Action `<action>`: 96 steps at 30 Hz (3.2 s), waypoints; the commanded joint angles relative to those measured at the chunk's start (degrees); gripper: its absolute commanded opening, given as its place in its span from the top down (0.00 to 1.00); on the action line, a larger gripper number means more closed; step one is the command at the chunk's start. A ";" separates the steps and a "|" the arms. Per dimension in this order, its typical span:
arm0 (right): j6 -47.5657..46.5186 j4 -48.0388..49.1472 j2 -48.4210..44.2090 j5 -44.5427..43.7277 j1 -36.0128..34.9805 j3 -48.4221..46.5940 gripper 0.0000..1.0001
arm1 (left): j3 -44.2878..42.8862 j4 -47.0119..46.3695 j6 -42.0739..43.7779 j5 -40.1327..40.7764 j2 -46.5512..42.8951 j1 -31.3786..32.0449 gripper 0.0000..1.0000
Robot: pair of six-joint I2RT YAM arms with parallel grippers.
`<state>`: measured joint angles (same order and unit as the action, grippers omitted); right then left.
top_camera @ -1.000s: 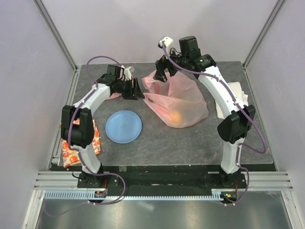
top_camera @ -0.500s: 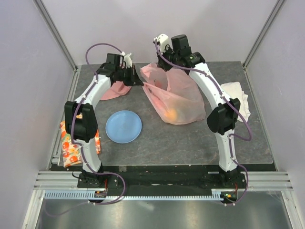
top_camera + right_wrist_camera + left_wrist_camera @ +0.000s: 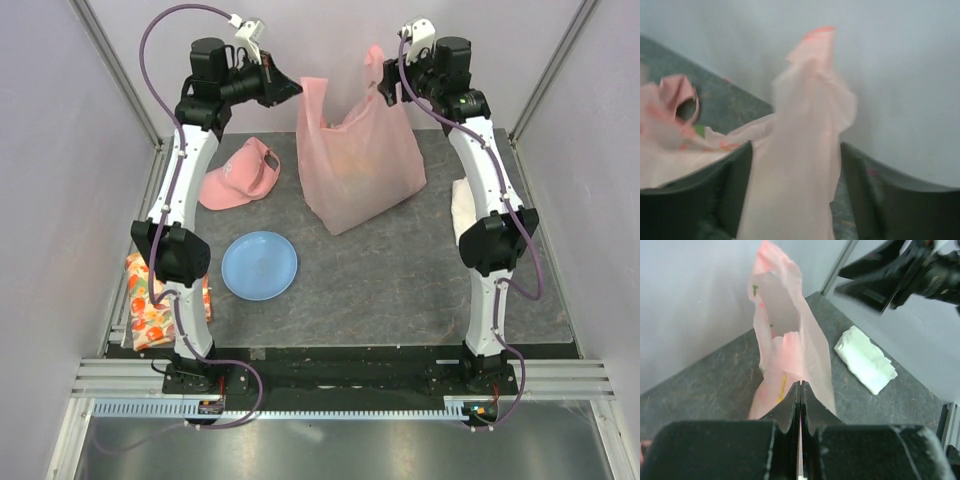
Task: Take the fake fruits out of the plastic bag
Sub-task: Adjust the plastic bag at the center of the board.
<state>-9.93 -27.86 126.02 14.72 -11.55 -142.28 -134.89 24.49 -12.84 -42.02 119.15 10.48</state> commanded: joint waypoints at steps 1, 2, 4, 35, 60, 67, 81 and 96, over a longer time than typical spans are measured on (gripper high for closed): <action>1.32 0.26 -6.48 10.86 -4.00 4.90 0.09 | 7.24 -0.41 1.94 -5.26 -6.64 0.86 0.98; 1.49 0.09 -6.05 10.42 -4.35 5.51 0.06 | 13.19 -0.23 2.73 -5.18 -10.39 0.86 0.98; 2.20 -0.35 -5.17 7.09 -5.23 5.70 0.02 | 18.59 -0.23 3.43 -4.39 -13.58 0.86 0.98; -4.48 8.36 14.62 -22.90 -9.19 -8.38 0.54 | 5.08 -10.34 -1.22 11.86 8.98 3.40 0.21; 2.82 1.05 1.25 -13.13 -8.75 4.21 1.00 | -2.84 -14.82 1.06 27.43 16.56 6.66 0.98; 3.25 6.39 6.78 -14.37 -6.65 -3.88 1.00 | -5.47 -19.82 3.70 23.21 15.24 4.73 0.98; 4.48 27.24 -2.59 -19.12 -1.99 9.43 1.00 | -11.03 -15.73 4.49 6.09 3.82 3.76 0.98; 12.30 7.22 -50.33 -4.09 -5.50 82.07 0.94 | 56.23 -6.47 2.12 0.09 -39.97 4.11 0.42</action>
<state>-1.56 -12.08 80.99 6.39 -15.07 -66.74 -80.66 20.21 -9.28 -43.64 81.62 14.15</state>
